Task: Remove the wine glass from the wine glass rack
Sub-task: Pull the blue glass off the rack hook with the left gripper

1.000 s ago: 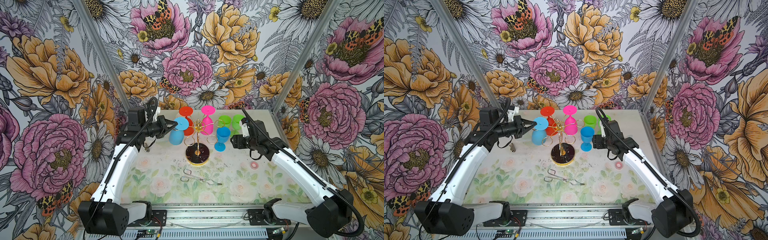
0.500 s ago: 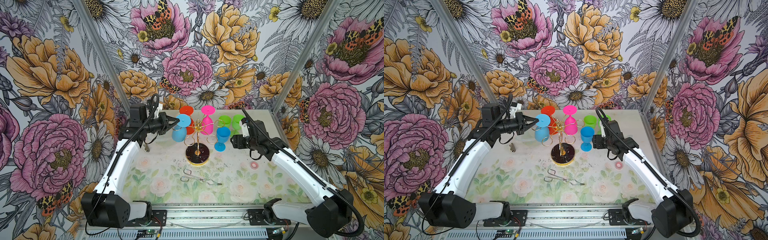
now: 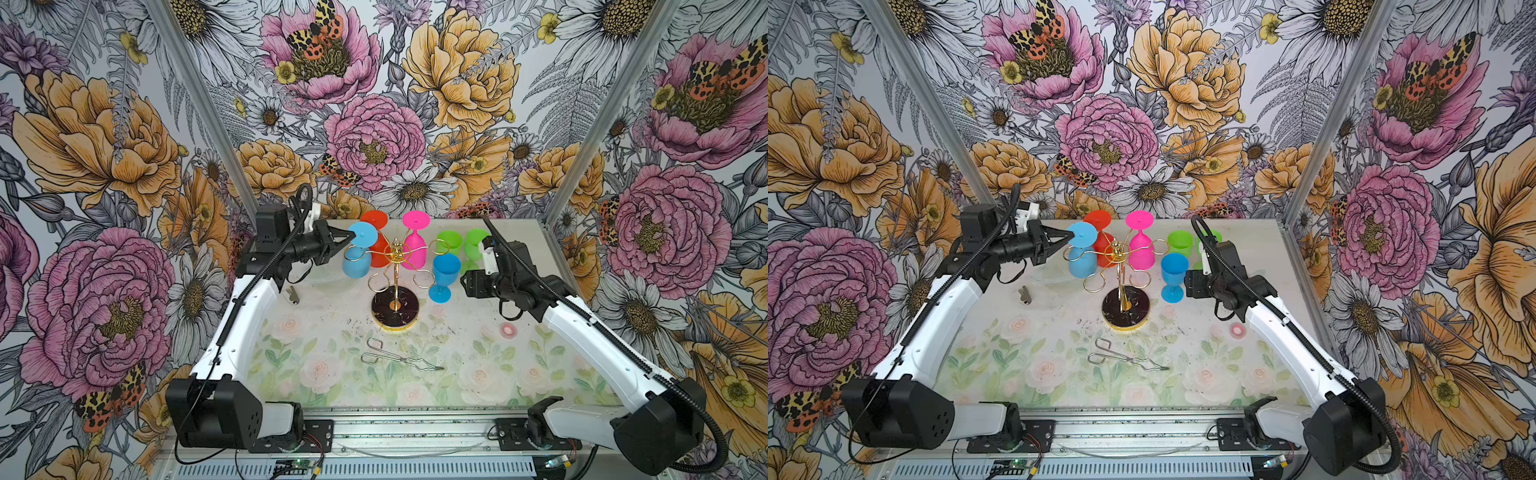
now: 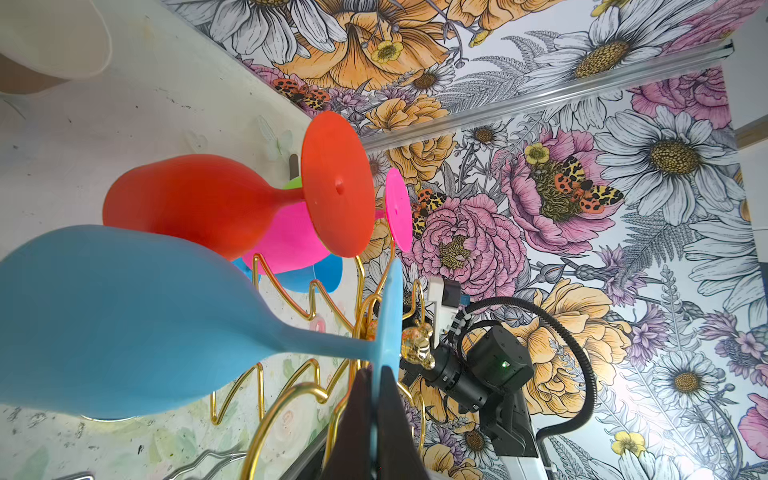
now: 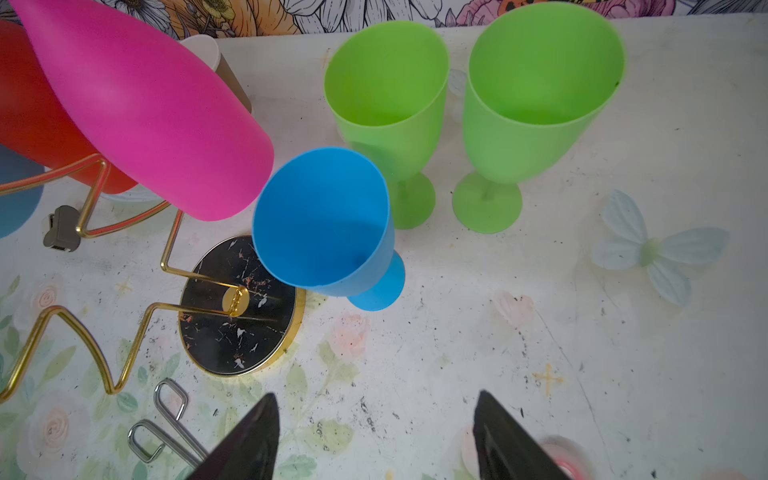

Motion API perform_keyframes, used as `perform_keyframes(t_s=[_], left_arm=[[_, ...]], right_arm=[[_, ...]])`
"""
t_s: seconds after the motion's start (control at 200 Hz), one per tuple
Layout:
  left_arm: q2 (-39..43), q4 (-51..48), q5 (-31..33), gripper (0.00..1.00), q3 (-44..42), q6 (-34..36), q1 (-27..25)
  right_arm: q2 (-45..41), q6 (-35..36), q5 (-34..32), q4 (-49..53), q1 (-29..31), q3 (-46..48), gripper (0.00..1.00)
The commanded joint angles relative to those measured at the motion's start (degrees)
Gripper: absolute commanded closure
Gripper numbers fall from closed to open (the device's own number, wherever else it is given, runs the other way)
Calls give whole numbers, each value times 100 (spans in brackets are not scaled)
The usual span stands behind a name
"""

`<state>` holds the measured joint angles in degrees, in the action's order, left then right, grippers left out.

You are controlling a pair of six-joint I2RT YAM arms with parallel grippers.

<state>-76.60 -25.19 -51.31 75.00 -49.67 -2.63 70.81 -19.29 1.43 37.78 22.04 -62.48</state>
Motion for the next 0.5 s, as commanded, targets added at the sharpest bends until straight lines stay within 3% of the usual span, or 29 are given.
perform_keyframes(t_s=[0.0,0.495], left_arm=[[218,209,-184,100,-31,-82,126],[1111,218,36,100,-791,-122,1008]], right_arm=[[-126,-60,89,-157,-7,37,25],[-103,-126,163,-219,-7,34,25]])
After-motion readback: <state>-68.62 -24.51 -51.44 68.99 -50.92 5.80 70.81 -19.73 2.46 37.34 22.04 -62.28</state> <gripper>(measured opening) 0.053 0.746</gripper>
